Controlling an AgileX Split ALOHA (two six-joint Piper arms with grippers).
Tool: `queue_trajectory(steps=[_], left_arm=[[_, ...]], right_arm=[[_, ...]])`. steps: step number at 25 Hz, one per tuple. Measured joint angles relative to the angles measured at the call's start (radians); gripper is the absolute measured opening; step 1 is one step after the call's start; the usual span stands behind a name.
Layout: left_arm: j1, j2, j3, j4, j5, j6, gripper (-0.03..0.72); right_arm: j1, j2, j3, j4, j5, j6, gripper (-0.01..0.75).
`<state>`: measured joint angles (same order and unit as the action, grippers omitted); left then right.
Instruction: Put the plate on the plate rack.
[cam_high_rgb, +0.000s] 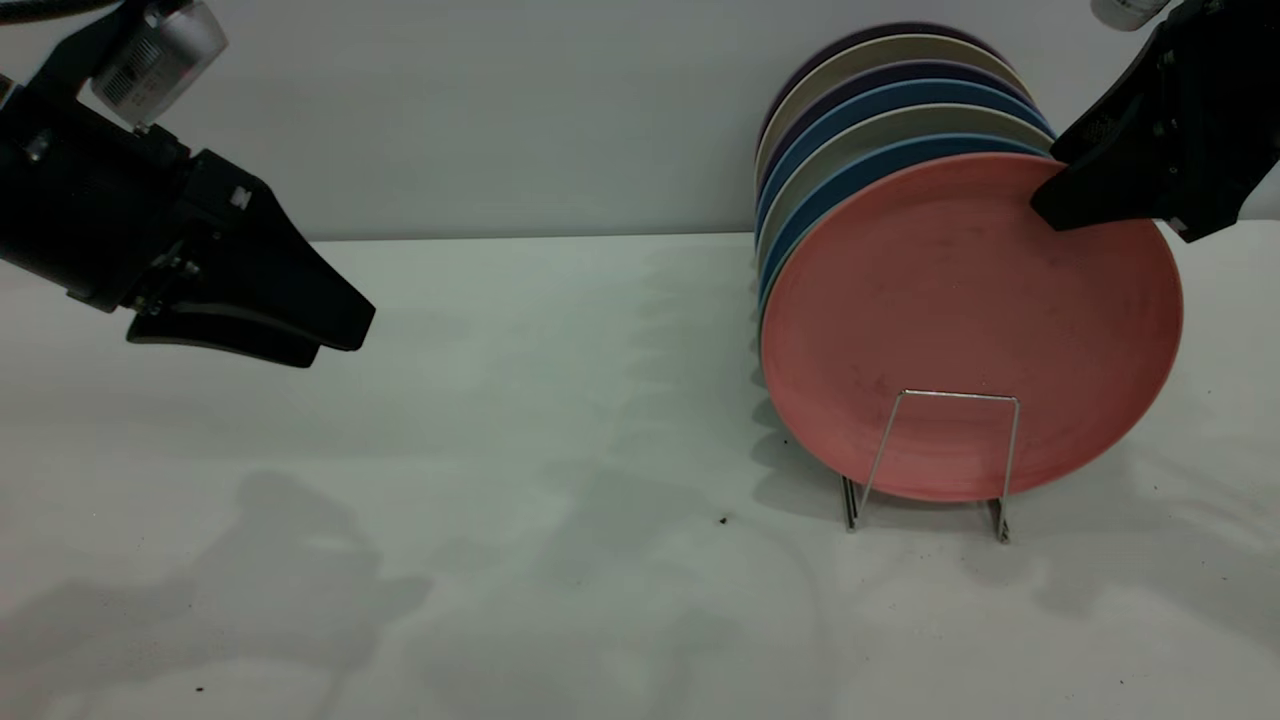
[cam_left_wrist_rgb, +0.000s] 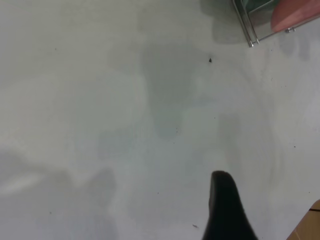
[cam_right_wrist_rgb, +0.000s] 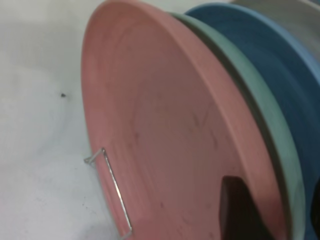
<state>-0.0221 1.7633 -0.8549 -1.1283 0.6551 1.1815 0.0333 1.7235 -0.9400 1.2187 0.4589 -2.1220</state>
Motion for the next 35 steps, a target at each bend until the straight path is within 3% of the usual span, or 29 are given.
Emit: queue_trajectory(steps=[6,16,20,29,35], left_arm=[[0.000,0.000,0.000,0.000,-0.001,0.000,0.486],[0.000,0.000,0.000,0.000,-0.015,0.000,0.486],[0.000,0.000,0.000,0.000,-0.015,-0.002,0.486],[0.000,0.000,0.000,0.031,-0.085,-0.072,0.486],[0.000,-0.011,-0.001,0.296,-0.165,-0.342,0.486]], right_arm=[[0.000,0.000,0.000,0.000,0.008,0.004,0.388],[0.000,0.000,0.000,0.000,0.112,0.072,0.596],[0.000,-0.002,0.000,0.000,0.111,0.151,0.613],[-0.028,-0.060,0.000,-0.048,0.019,0.559,0.606],[-0.122,-0.060,-0.011,-0.292,0.098,1.038,0.588]])
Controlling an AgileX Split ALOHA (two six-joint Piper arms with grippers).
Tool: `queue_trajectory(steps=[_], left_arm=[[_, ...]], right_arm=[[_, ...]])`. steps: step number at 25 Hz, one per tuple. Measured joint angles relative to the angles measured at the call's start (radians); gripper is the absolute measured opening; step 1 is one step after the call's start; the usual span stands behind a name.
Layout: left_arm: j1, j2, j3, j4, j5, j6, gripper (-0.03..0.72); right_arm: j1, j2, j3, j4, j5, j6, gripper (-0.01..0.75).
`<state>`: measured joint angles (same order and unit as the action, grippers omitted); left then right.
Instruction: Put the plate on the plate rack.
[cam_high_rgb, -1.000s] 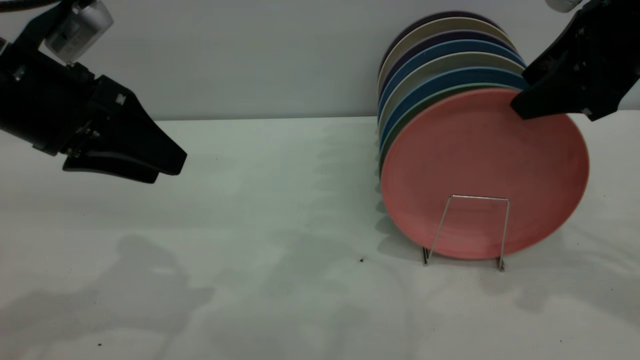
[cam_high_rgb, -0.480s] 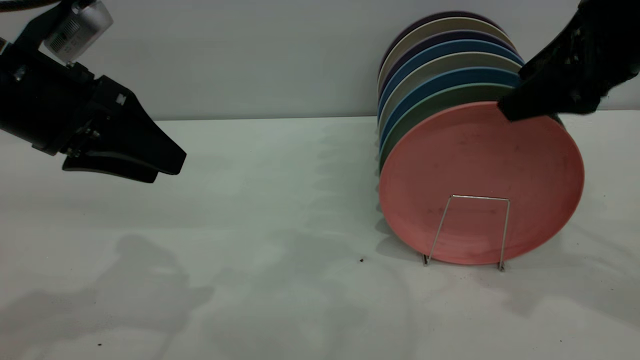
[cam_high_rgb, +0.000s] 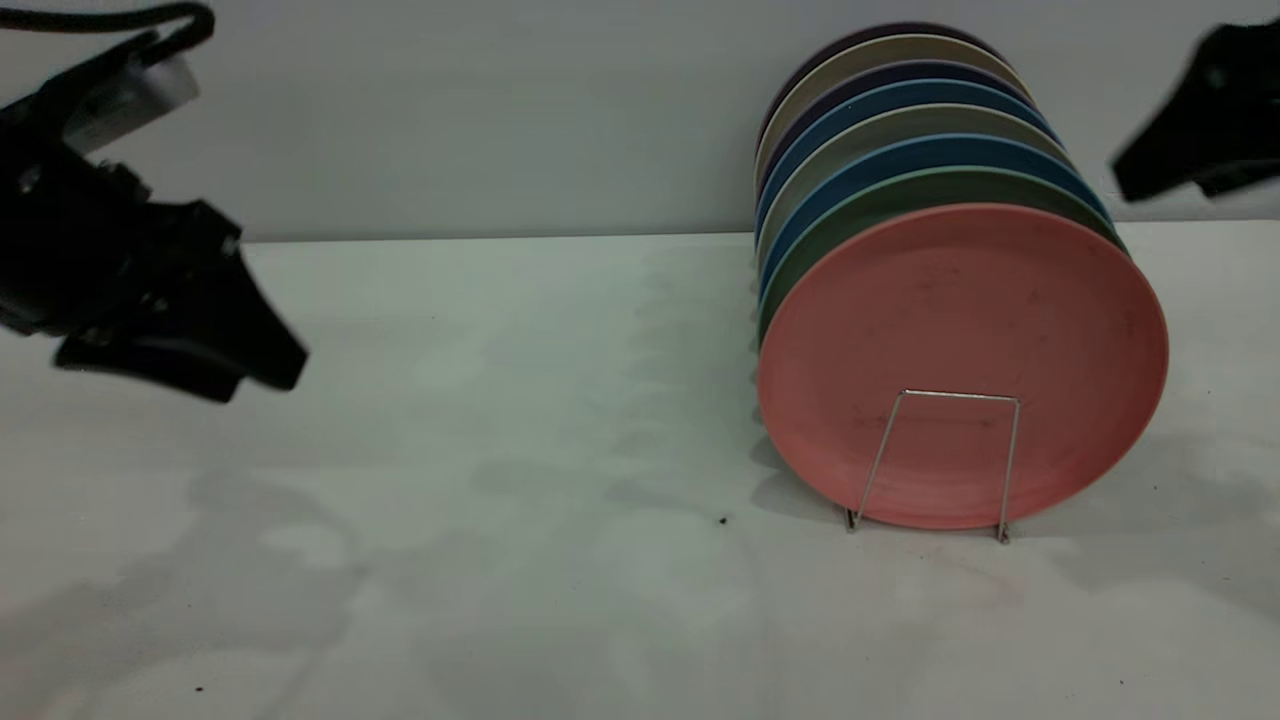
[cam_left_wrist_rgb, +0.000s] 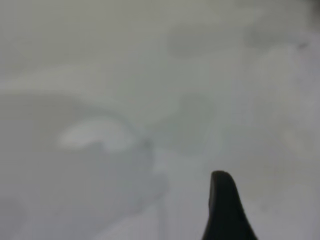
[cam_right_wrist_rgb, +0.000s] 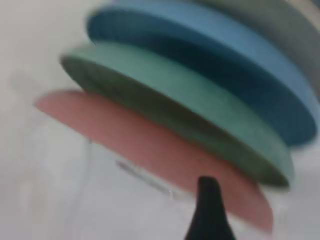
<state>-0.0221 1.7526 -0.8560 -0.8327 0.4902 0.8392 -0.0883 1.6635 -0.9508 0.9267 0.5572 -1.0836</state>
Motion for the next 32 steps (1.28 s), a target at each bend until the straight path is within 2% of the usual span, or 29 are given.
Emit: queue_trajectory(steps=[2,5,9,11,24,32], left_arm=[[0.000,-0.011,-0.014,0.144,0.003,-0.147,0.486],[0.000,-0.019,-0.068,0.393,0.070,-0.392,0.486],[0.000,-0.021,-0.143,0.740,0.204,-0.698,0.486],[0.000,-0.036,-0.155,0.840,0.247,-0.770,0.486],[0.000,-0.380,-0.158,0.839,0.351,-0.758,0.486],[0.000,-0.586,-0.127,0.839,0.426,-0.755,0.486]], right_arm=[[-0.018,0.000,-0.021,-0.150,0.064,0.195,0.587],[-0.026,0.000,-0.074,-0.402,0.169,0.456,0.587],[-0.026,0.000,-0.139,-0.663,0.300,0.688,0.587],[-0.026,-0.003,-0.150,-0.733,0.344,0.739,0.587],[-0.026,-0.178,-0.144,-0.763,0.507,0.763,0.587],[-0.026,-0.429,0.015,-0.691,0.542,0.732,0.587]])
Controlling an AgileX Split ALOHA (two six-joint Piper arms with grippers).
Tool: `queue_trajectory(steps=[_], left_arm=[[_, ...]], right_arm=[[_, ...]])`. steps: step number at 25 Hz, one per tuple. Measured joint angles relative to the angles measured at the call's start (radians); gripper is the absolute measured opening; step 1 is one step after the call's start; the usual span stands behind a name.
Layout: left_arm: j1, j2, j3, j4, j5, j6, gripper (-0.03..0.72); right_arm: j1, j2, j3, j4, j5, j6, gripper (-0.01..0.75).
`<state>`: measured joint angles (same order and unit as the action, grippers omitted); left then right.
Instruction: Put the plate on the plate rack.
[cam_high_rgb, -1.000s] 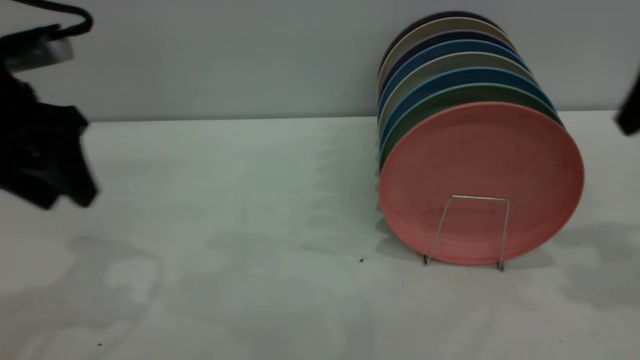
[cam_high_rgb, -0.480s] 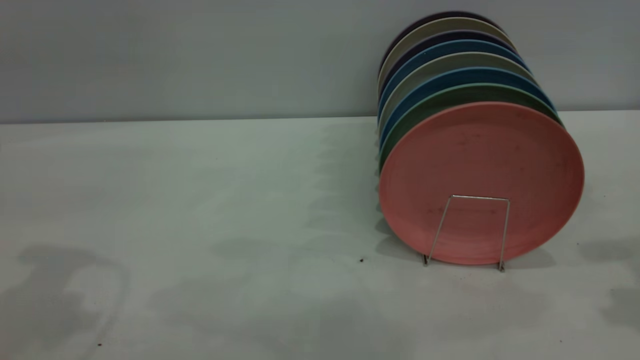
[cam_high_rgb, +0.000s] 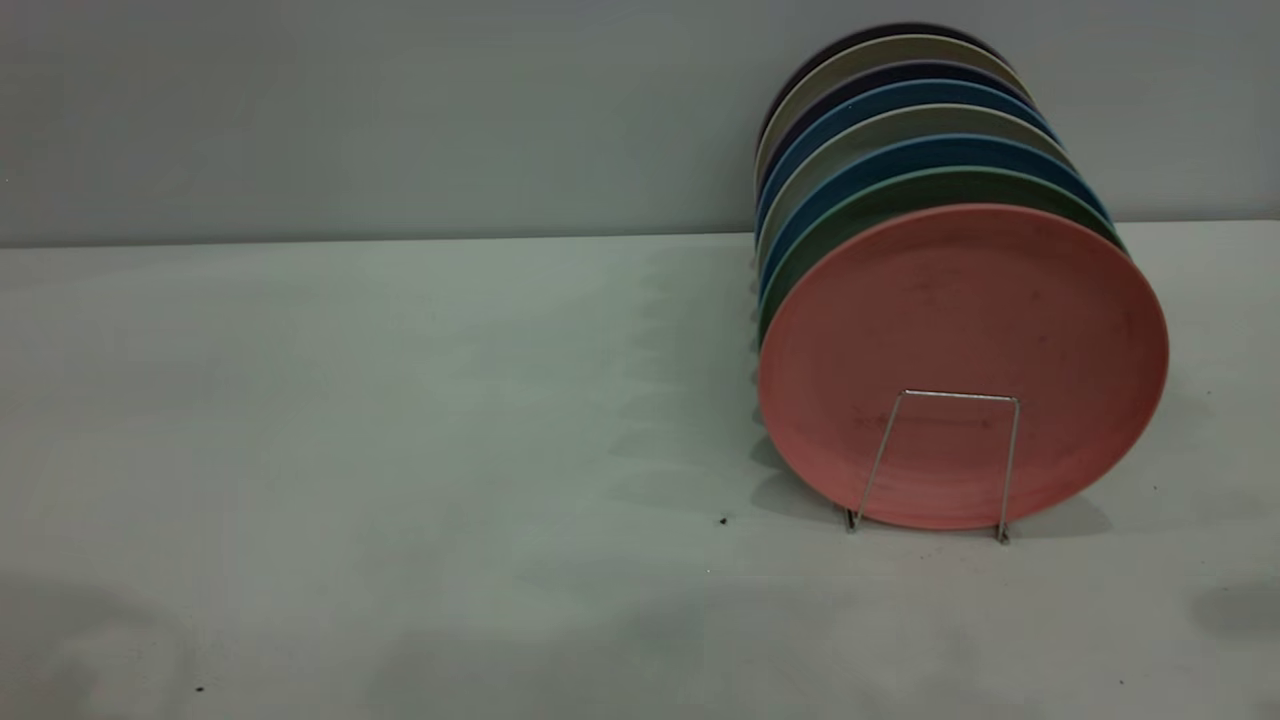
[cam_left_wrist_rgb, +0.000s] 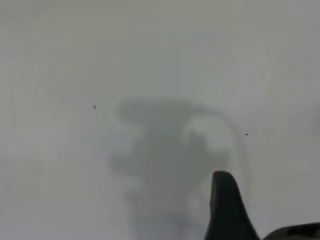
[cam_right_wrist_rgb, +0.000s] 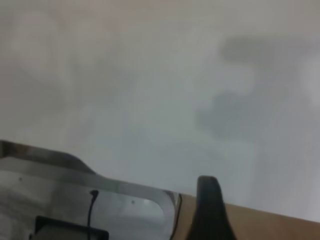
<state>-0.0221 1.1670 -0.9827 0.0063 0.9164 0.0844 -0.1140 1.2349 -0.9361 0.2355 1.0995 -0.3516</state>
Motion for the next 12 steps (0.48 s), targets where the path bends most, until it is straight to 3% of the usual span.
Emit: queue_trajectory(steps=[12], left_arm=[[0.000,-0.349,0.242,0.000,0.013,-0.004,0.486]], right_arm=[[0.000,-0.460,0.091,0.062,0.071,-0.015,0.587]])
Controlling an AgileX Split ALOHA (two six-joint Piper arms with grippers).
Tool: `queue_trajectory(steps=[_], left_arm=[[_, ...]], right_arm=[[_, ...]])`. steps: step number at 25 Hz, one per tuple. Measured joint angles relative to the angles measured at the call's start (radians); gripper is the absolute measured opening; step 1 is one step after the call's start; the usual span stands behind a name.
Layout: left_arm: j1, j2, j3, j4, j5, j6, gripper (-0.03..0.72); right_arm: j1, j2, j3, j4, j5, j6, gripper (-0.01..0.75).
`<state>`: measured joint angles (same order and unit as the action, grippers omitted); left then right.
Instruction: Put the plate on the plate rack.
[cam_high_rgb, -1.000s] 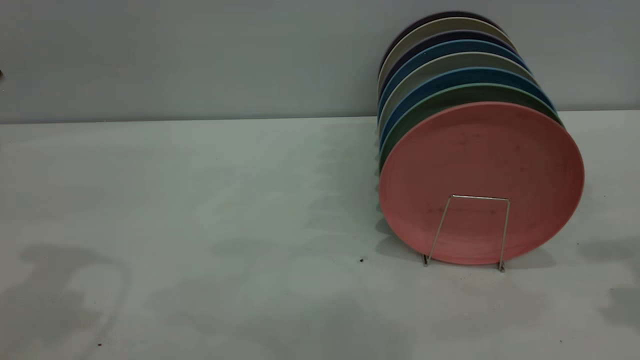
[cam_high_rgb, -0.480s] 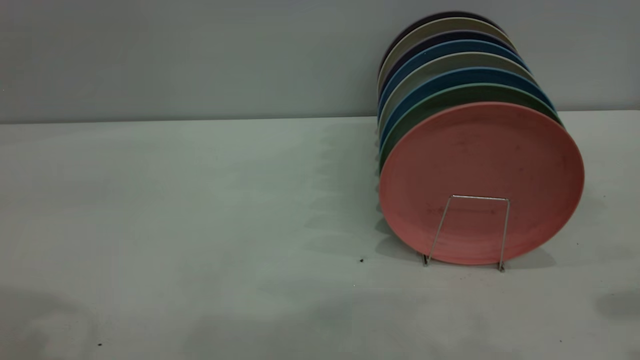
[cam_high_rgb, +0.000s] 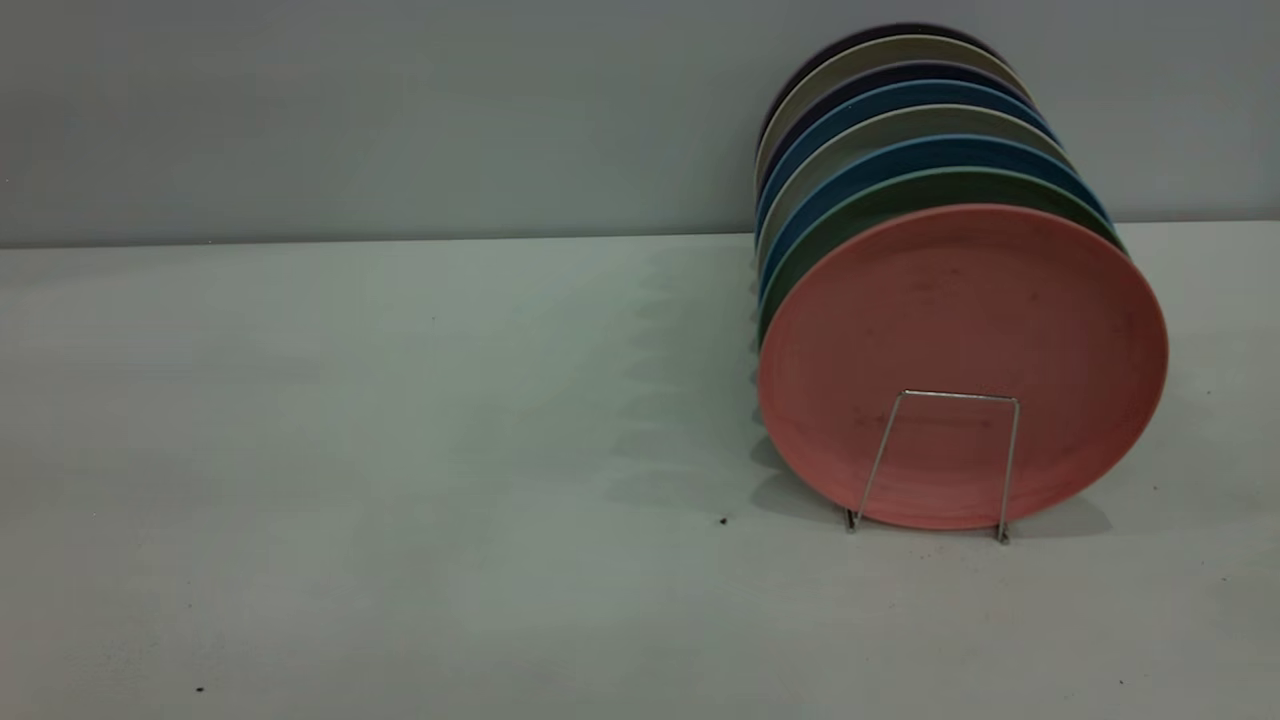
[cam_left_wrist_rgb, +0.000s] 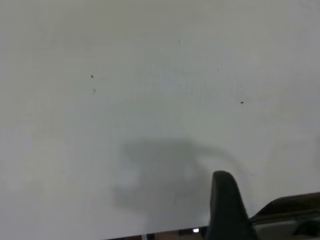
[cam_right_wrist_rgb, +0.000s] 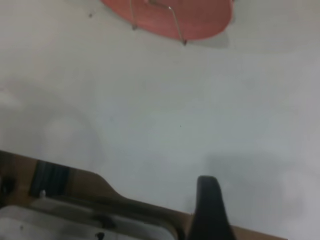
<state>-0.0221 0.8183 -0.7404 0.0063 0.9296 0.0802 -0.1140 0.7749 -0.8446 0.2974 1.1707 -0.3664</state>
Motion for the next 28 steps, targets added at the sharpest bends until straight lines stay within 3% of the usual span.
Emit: queue_trajectory(steps=[13,28], left_arm=[[0.000,-0.369,0.131,0.000,0.124,-0.050,0.486],[0.000,-0.640,0.206,0.073,0.226,-0.094,0.486]], right_arm=[[0.000,-0.373,0.170,0.027,0.034,-0.003,0.587],[0.000,-0.475,0.251,-0.038,0.057,-0.003,0.587]])
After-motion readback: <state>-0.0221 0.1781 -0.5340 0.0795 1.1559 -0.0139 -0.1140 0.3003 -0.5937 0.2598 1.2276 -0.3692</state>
